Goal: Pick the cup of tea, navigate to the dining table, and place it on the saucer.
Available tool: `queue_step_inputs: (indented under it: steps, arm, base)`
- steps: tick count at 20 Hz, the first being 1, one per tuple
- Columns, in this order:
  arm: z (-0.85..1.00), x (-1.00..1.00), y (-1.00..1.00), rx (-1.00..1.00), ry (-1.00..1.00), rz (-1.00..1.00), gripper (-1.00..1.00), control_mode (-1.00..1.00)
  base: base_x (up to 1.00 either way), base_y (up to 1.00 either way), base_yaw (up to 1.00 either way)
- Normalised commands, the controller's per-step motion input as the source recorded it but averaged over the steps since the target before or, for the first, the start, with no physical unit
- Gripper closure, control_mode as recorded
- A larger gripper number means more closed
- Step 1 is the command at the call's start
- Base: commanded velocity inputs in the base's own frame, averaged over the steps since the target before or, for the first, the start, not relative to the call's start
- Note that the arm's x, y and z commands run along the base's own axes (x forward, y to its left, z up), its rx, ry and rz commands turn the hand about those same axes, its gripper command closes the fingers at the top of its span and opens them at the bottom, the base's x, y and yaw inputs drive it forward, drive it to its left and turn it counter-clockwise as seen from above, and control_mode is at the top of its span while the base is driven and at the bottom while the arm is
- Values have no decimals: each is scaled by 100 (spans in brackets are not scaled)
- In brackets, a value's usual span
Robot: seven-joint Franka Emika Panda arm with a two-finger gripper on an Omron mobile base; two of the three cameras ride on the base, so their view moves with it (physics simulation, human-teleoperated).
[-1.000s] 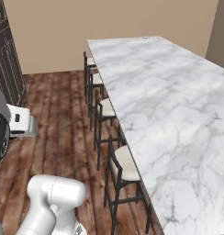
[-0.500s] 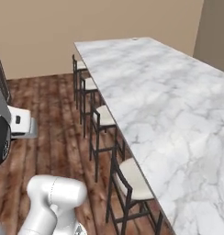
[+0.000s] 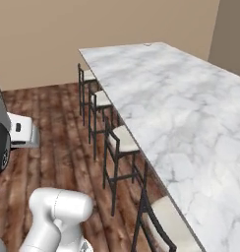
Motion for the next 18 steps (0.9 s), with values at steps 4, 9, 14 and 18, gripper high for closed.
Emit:
queue_step_inputs:
  steps: [4, 9, 14, 18]
  arm:
    - [0, 0, 0, 0, 0, 0, 100, 100]
    - [0, 0, 0, 0, 0, 0, 100, 100]
    - [0, 0, 0, 0, 0, 0, 100, 100]
    - [0, 0, 0, 0, 0, 0, 100, 100]
  base:
    - [100, 100, 0]
    - [100, 100, 0]
    - [100, 100, 0]
    - [100, 100, 0]
